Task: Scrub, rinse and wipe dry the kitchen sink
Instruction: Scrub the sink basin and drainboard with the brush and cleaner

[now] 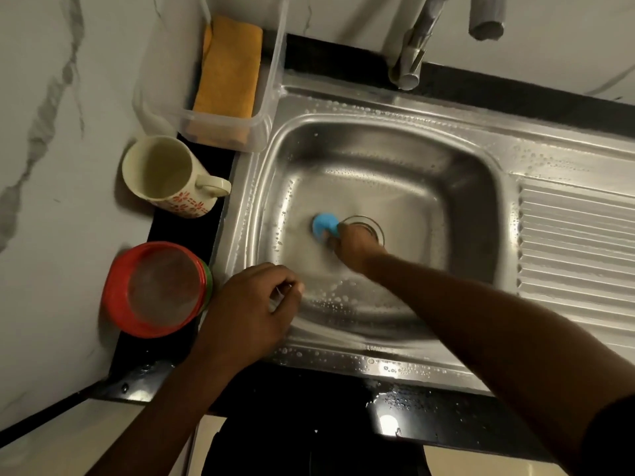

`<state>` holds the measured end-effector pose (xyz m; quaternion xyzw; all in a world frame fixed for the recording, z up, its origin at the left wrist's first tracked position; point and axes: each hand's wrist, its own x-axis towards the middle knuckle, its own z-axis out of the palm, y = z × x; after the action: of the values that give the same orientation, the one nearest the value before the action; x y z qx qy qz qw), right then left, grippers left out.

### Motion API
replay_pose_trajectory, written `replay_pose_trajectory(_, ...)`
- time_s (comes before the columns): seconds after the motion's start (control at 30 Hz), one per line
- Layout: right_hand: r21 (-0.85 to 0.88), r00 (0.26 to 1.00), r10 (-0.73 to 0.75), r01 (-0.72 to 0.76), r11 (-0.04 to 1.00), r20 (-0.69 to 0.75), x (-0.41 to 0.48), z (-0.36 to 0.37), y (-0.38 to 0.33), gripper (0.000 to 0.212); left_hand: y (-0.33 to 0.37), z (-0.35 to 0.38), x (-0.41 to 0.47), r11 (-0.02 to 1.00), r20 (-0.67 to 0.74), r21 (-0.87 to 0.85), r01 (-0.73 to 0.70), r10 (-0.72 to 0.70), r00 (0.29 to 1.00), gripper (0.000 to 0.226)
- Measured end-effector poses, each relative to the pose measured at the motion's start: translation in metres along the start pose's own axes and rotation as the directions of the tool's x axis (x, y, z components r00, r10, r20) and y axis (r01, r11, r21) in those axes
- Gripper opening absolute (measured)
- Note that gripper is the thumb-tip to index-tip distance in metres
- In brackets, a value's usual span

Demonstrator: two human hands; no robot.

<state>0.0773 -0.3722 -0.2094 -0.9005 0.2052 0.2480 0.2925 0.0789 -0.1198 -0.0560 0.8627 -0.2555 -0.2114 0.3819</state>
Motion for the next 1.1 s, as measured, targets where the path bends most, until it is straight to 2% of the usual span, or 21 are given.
replay_pose_trajectory(0.07,-0.052,0.977,-0.066,0.078,0.996,0.201,-0.042,0.017,0.017,0.047,0.001,0.002,0.001,1.000,0.001,0.008,-0.012,0.012,1.000,0.009)
replay_pose_trajectory(0.13,-0.182,0.923,-0.088,0.166,0.969,0.375,-0.069,0.013,0.034,0.050,0.002,0.004,0.002,0.999,0.008,0.016,-0.028,0.028,1.000,0.005)
replay_pose_trajectory(0.23,-0.341,0.844,-0.078,0.297,0.892,0.531,-0.069,-0.016,0.047,0.052,0.004,0.006,0.005,1.000,0.035,0.011,-0.023,0.023,0.999,0.005)
replay_pose_trajectory(0.3,-0.373,0.860,-0.098,0.316,0.872,0.500,-0.054,-0.024,0.045,0.052,0.004,0.007,0.006,1.000,0.046,0.014,-0.021,0.021,0.999,0.005)
replay_pose_trajectory(0.4,-0.215,0.973,-0.088,0.134,0.967,0.214,-0.028,-0.011,0.028,0.052,0.004,0.010,0.008,1.000,0.042,0.006,-0.022,0.021,0.999,0.007)
replay_pose_trajectory(0.47,-0.156,0.984,-0.081,0.106,0.982,0.159,-0.020,-0.001,0.018,0.051,0.003,0.014,0.007,1.000,0.054,0.013,-0.023,0.022,0.998,0.007)
replay_pose_trajectory(0.57,-0.174,0.905,-0.147,0.232,0.957,0.399,-0.043,-0.003,0.027,0.045,0.004,0.015,0.008,1.000,0.062,0.007,-0.023,0.023,0.998,0.009)
replay_pose_trajectory(0.63,-0.247,0.811,-0.092,0.282,0.927,0.578,-0.067,-0.017,0.045,0.043,0.005,0.015,0.010,1.000,0.052,0.004,-0.026,0.026,0.998,0.006)
replay_pose_trajectory(0.7,-0.371,0.718,0.004,0.354,0.858,0.696,-0.074,-0.046,0.063,0.041,0.008,0.015,0.011,0.999,0.060,0.004,-0.034,0.033,0.998,0.006)
replay_pose_trajectory(0.73,-0.443,0.708,0.062,0.369,0.817,0.704,-0.070,-0.061,0.071,0.041,0.008,0.015,0.011,0.999,0.065,0.007,-0.035,0.035,0.997,0.007)
replay_pose_trajectory(0.8,-0.540,0.796,0.107,0.298,0.787,0.596,-0.056,-0.082,0.083,0.044,0.009,0.015,0.012,0.999,0.069,0.016,-0.033,0.032,0.997,0.007)
replay_pose_trajectory(0.87,-0.527,0.916,0.029,0.203,0.825,0.399,-0.047,-0.084,0.086,0.047,0.009,0.016,0.013,0.999,0.061,0.011,-0.031,0.030,0.998,0.007)
replay_pose_trajectory(0.9,-0.463,0.939,0.012,0.158,0.872,0.342,-0.046,-0.077,0.085,0.050,0.010,0.017,0.014,0.999,0.058,0.007,-0.033,0.032,0.998,0.008)
replay_pose_trajectory(0.93,-0.397,0.940,0.024,0.121,0.910,0.341,-0.049,-0.069,0.083,0.050,0.010,0.018,0.014,0.999,0.059,0.005,-0.035,0.035,0.998,0.008)
replay_pose_trajectory(1.0,-0.336,0.876,0.030,0.154,0.929,0.482,-0.061,-0.054,0.081,0.046,0.012,0.019,0.014,0.999,0.069,0.011,-0.042,0.041,0.997,0.007)
replay_pose_trajectory(1.07,-0.408,0.765,0.056,0.279,0.869,0.642,-0.078,-0.048,0.079,0.041,0.012,0.021,0.015,0.999,0.073,0.017,-0.045,0.043,0.996,0.008)
replay_pose_trajectory(1.1,-0.432,0.744,0.067,0.310,0.847,0.665,-0.084,-0.048,0.080,0.040,0.013,0.021,0.015,0.999,0.072,0.015,-0.042,0.041,0.997,0.008)
